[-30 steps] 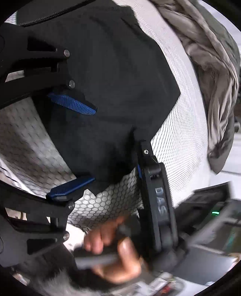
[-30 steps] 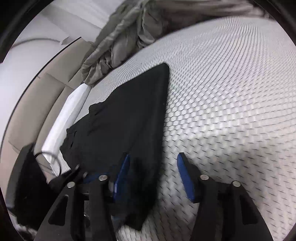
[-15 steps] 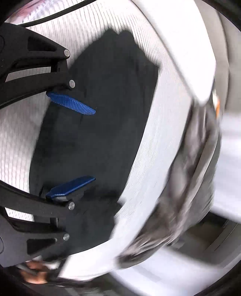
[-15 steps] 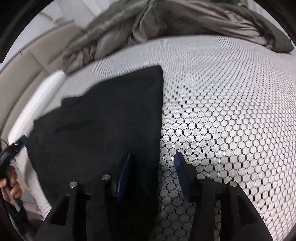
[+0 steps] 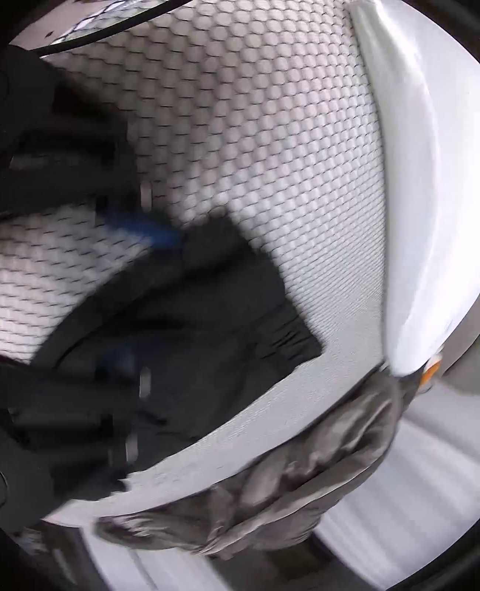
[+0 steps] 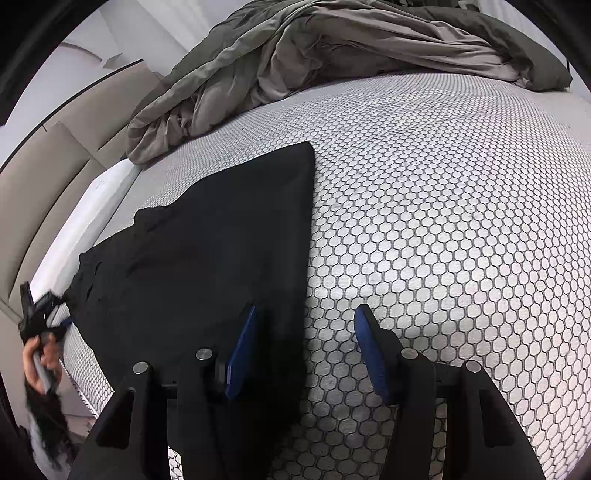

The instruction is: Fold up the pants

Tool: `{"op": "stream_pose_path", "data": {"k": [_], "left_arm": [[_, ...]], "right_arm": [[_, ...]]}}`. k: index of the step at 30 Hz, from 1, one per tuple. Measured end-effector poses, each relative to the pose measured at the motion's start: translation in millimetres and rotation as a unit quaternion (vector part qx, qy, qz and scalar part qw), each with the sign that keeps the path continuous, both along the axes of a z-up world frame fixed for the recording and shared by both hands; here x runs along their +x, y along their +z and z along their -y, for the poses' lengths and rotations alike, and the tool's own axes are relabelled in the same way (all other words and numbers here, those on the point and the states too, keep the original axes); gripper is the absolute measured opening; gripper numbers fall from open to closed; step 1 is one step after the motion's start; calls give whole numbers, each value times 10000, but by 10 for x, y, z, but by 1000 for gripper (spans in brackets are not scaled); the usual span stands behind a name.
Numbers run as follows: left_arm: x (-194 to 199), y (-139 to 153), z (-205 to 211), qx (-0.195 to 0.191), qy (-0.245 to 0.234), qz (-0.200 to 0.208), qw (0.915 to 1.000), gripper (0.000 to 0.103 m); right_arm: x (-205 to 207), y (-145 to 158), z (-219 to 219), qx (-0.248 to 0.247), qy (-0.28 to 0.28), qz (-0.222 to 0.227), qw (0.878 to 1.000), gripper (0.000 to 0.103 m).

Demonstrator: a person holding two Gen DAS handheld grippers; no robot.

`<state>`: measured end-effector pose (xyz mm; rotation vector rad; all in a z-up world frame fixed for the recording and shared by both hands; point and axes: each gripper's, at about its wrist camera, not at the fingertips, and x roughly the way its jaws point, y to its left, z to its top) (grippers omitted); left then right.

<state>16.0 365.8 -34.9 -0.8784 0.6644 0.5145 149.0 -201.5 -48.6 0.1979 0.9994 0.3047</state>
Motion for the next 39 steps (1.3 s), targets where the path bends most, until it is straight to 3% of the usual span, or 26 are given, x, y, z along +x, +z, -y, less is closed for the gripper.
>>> {"op": "stream_pose_path", "data": {"k": [2,6,9,13,17,21,23,25,26,27,28,30,32,33,34,37,39], "left_arm": [[13,30,14,-123,82,186,9997,18],[-30,454,384,705,-147,566,9958,16],[28,868,894,1202,-652,1011,9854,14],[320,1347,1909,1875,-1622,1532,9566,14],[565,1431,2978,1921,-2746,1806,9247,7],[734,1192,4049,1711,-4136,1671,8785,7],[770,875,4581,1562,-5158,1159,8343,17],[726,553,4907,1299,-6086,697,7797,24],[698,452,4983,1315,-6275,568,7654,24],[609,403,4987,1431,-6315,546,7601,24],[532,408,4947,1629,-6260,587,7604,25],[521,483,4788,1740,-6076,691,7718,35],[405,619,4425,1584,-5674,944,8026,58],[469,687,4246,1504,-5428,1056,8195,63],[500,757,3979,1401,-5072,1187,8420,68],[511,844,3401,1277,-4119,1245,8936,69],[525,813,3073,1207,-3577,1183,9184,69]], "right_arm": [[7,9,-32,-17,34,46,10000,55],[-122,61,64,1,69,129,9999,55],[-185,149,81,-66,112,348,9993,55],[-265,239,145,-88,88,501,9987,55],[-316,304,260,-72,-72,594,9982,55],[-346,329,375,-62,-205,653,9976,55],[-351,330,436,-61,-266,656,9975,56],[-352,323,500,-75,-348,629,9974,56],[-350,320,527,-77,-386,614,9973,56],[-348,320,548,-66,-420,602,9973,56],[-347,327,559,-38,-443,593,9973,56],[-348,357,545,81,-413,610,9973,56],[-334,388,477,214,-313,626,9973,56],[-319,400,418,321,-215,625,9973,56],[-294,402,350,463,-106,595,9971,56],[-179,355,134,1002,160,349,9942,56],[-59,309,-69,1407,317,175,9894,56]]}}
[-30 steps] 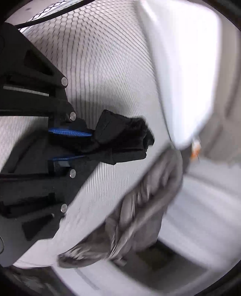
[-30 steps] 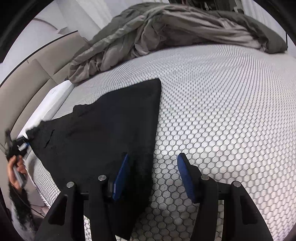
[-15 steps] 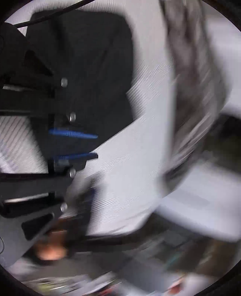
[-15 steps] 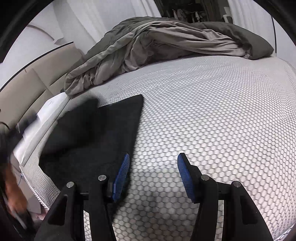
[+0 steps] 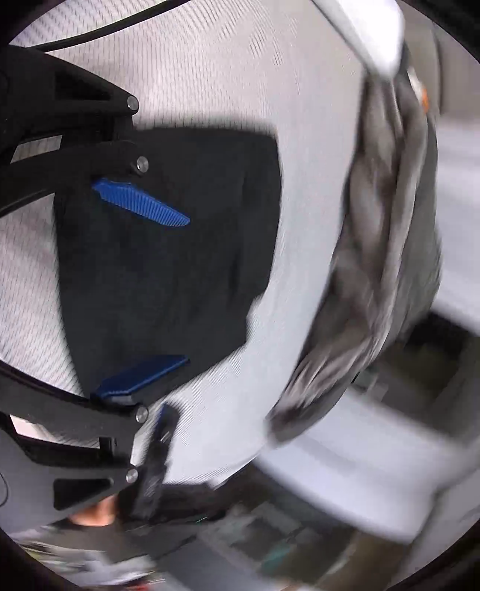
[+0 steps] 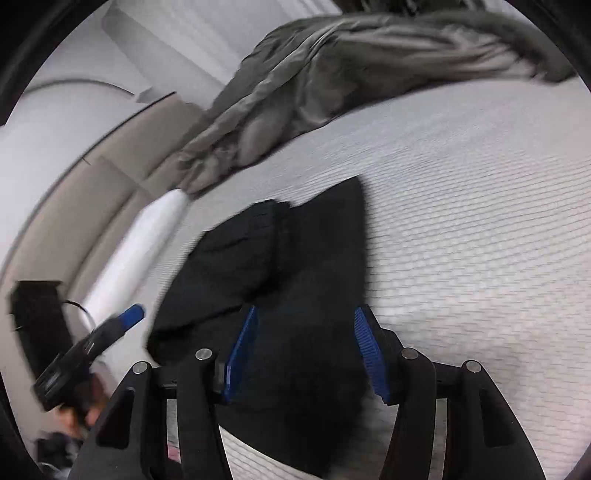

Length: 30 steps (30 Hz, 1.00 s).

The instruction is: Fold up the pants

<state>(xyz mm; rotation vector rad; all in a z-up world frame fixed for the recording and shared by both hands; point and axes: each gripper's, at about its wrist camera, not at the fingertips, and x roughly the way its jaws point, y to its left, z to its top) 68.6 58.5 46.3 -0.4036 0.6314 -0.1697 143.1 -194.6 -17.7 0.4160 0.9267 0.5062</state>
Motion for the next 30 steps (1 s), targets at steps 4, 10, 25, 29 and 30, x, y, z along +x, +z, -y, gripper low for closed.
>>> {"op": "stream_pose_path", "data": {"k": [4,10,25,29,30], "left_arm": [[39,-235,-679,-309,874,-324,9952,69],[-21,-561,-1219,-455,1132,-577,9909,69],[91,-681,-1447,-318,994,-790,9914,69],[65,-638,-1433,-308,1040,-772,9911,69],[52,-625,-1430,-302,1056,-768,9910,69]], "right_arm": [[278,-86,-350,373,127,-280,9988,56],[706,-221,-795,-387,-38,-284,9988,56],[793,-193,-1021,77,1205,-497,9914,56],[923,-358,-1106,187,959,-619,9933,56],[986,-419,-1128,290,823,-682,9938,55]]}}
